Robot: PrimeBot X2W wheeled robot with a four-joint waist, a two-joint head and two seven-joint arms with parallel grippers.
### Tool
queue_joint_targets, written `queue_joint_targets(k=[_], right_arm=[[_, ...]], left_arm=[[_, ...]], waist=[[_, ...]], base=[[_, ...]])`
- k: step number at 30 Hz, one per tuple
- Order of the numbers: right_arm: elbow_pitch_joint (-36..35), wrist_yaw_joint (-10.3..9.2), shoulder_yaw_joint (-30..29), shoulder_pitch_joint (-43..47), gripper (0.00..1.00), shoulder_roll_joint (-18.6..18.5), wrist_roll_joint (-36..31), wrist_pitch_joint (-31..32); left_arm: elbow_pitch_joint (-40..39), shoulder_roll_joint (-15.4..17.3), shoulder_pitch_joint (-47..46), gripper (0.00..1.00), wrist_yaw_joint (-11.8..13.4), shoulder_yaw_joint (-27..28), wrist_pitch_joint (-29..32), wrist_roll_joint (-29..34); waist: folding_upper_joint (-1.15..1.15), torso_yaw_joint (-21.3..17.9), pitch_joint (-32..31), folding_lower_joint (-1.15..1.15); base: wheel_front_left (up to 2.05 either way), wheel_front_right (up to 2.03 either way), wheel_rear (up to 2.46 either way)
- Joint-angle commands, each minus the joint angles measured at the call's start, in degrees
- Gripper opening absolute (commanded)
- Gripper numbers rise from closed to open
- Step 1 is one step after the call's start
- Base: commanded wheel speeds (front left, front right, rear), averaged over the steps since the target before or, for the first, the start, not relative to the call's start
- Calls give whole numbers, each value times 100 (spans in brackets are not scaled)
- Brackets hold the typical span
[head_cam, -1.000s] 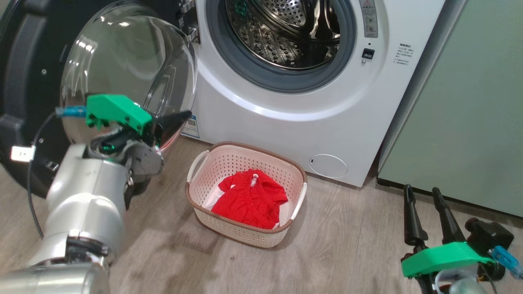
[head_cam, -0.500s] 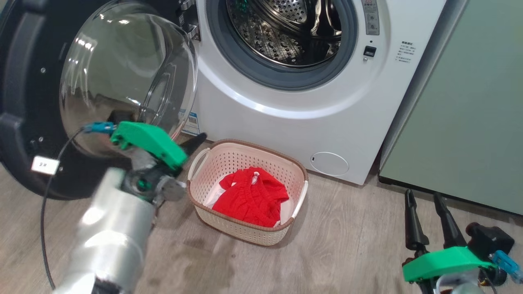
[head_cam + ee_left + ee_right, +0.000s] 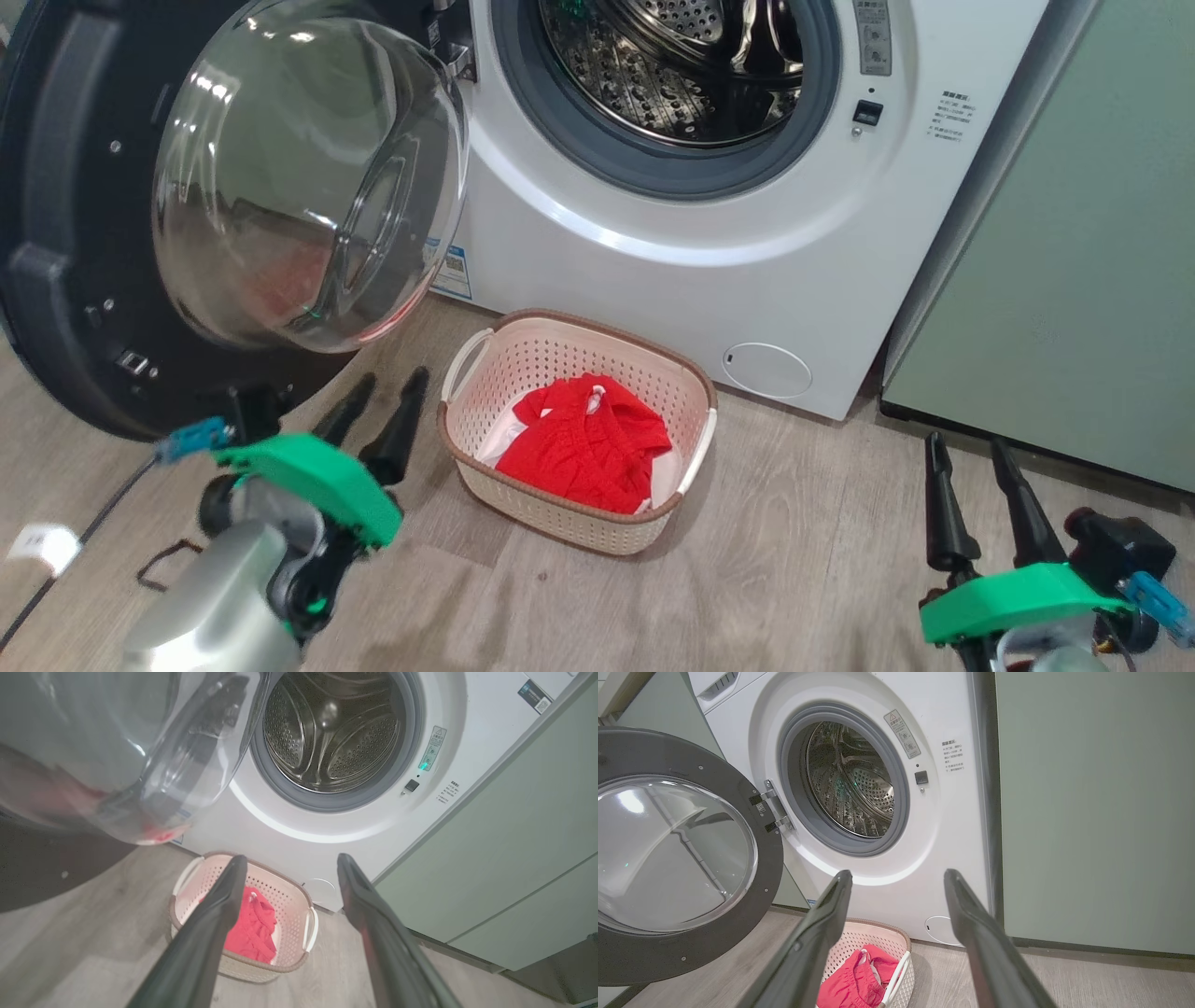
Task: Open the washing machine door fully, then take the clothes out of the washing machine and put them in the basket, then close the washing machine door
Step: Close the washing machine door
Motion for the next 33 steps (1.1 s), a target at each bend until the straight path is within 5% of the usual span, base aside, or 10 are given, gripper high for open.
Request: queue_joint_targets(k=[1,6,19,33], right_arm=[[-195,37,145,-141,100,-32,-48,-36],[-201,37,147,-97,100,-32,-46,-36],[-214,37,163,-28,100,-32,-7,-36],[-236,37,66,12,100,-32,-30,-36]], left_arm=[[-126,343,-196,100,-36,-29,-536,146],[3,601,-73,100,-36,-171,-861,469],[-867,265,1260,100,-36,1775,-874,2941],[-1000,-26,1535,100,-36,2437,-875,3649]], waist=[[0,-1,-5,0],[0,-8,-32,0],[0,-122,-121,0],[0,87,-122,0]], base=[[0,0,0],[0,0,0],[0,0,0],[0,0,0]])
